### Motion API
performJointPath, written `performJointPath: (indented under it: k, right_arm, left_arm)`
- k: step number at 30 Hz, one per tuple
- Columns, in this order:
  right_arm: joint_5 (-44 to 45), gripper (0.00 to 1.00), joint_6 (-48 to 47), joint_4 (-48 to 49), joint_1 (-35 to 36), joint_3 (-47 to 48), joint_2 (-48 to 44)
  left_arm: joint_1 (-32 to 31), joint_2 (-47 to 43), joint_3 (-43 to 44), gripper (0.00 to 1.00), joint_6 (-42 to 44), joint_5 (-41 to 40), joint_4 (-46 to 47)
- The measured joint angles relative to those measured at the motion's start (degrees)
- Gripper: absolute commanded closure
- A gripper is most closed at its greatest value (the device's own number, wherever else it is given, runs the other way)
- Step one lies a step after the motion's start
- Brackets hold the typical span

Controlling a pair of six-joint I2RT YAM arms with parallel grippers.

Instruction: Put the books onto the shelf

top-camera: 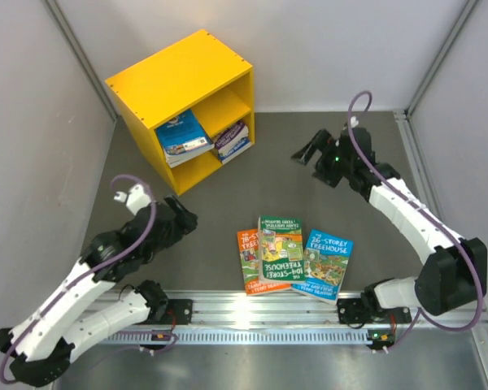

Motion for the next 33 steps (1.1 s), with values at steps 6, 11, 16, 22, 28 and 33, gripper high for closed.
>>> performJointPath:
  k: [6,11,16,22,28,33]
  right_arm:
    - [-10.6,0.0,-1.1,-4.3,0.1,-15.5,-0.3]
    - [-16.4,0.0,-1.9,-6.0,0.6,-24.7,-0.8]
    - [-20.3,0.0,-2.1,-4.2,2.7,-28.1,-1.0]
    - [-24.4,0.0,-0.7,6.4,5.5,-32.4,3.1]
    - [-29.1,0.42,1.6,14.3,6.3,-33.2,8.1]
    - [-30.0,0.91,-0.5,15.1,6.6,-34.7,6.1]
  left_arm:
    - [0.0,12.4,-3.2,0.17,1.8,10.8,12.9]
    - [-0.5,24.5,-5.5,0.17,1.7,19.8,24.2]
    - [-2.9,32.3,-6.7,0.17,1.0,24.7,32.8]
    - [-7.2,43.7,-7.5,0.17,-1.0,30.1,44.4]
    - [-8.3,48.2,-12.4,0.21,-6.0,36.0,54.9]
    - [-8.2,46.8,-14.4,0.21,-7.6,35.8,57.5]
